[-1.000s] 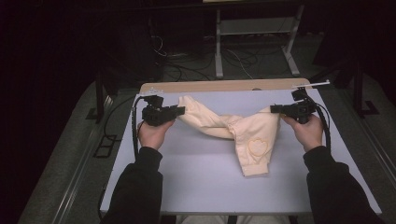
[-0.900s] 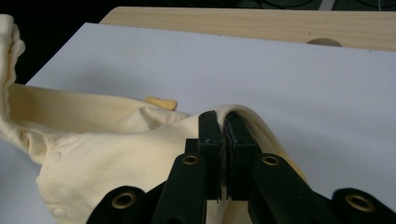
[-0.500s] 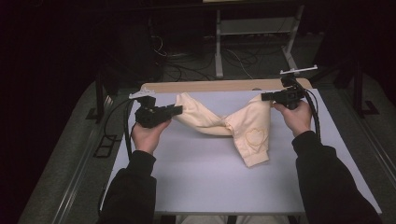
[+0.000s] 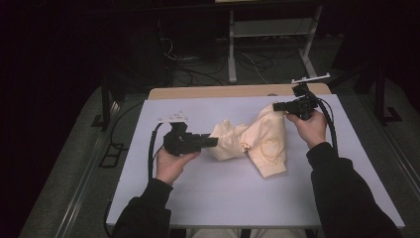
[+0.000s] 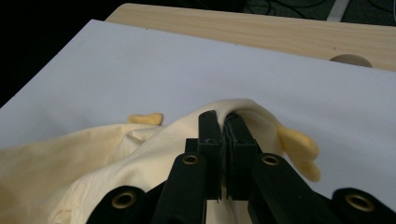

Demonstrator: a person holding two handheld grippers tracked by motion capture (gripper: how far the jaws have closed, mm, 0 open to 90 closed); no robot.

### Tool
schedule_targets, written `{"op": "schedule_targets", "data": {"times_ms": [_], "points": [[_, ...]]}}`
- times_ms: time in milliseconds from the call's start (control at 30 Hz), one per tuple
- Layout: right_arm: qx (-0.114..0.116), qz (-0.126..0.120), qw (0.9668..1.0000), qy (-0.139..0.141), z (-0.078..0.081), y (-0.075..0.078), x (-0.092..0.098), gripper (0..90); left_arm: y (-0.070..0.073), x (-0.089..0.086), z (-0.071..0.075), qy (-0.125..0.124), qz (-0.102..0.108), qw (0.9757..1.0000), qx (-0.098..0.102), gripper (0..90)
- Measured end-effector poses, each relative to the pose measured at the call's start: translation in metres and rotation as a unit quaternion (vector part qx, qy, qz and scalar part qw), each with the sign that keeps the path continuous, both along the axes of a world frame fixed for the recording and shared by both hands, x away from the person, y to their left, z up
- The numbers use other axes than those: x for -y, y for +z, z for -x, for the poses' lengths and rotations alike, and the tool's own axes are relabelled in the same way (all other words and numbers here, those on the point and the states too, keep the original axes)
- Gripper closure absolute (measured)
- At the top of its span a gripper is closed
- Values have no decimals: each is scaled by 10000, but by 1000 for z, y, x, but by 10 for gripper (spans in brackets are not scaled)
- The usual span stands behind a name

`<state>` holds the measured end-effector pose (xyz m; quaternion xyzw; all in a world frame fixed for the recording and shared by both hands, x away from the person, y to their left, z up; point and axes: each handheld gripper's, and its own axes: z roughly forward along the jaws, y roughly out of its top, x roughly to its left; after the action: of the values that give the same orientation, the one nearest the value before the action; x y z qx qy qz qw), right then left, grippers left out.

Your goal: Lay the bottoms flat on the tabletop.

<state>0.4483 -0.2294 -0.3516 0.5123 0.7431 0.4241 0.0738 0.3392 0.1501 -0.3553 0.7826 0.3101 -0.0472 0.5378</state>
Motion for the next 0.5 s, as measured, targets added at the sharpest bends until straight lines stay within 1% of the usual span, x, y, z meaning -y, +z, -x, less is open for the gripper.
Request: {"op": "schedule_targets", "data": {"times_ms": [67, 133, 233, 267, 300, 367, 467, 500], "points": [[-9, -33, 10000, -5, 2, -2, 2, 859, -5, 8, 4, -183, -60, 9998, -68, 714], [-9, -49, 10000, -5, 5, -4, 4, 859, -9, 17, 9, -390, -192, 9990, -121, 714], [-41, -35, 10000, 2, 8, -9, 7, 858, -15, 31, 15, -659, -408, 9969, -102, 714], [-63, -41, 10000, -12, 9, -11, 8, 859, -16, 34, 17, -739, -447, 9962, -86, 714], [-65, -48, 10000, -14, 10, -13, 10, 859, -18, 38, 18, -821, -488, 9954, -85, 714], [-98, -47, 9999, -19, 12, -16, 13, 858, -21, 44, 19, -965, -650, 9932, -87, 713], [-149, -31, 9999, -11, 15, -22, 17, 858, -26, 53, 21, -1148, -913, 9891, -120, 701], [-159, -35, 9999, -15, 16, -23, 18, 858, -27, 55, 21, -1192, -994, 9878, -87, 697]]}}
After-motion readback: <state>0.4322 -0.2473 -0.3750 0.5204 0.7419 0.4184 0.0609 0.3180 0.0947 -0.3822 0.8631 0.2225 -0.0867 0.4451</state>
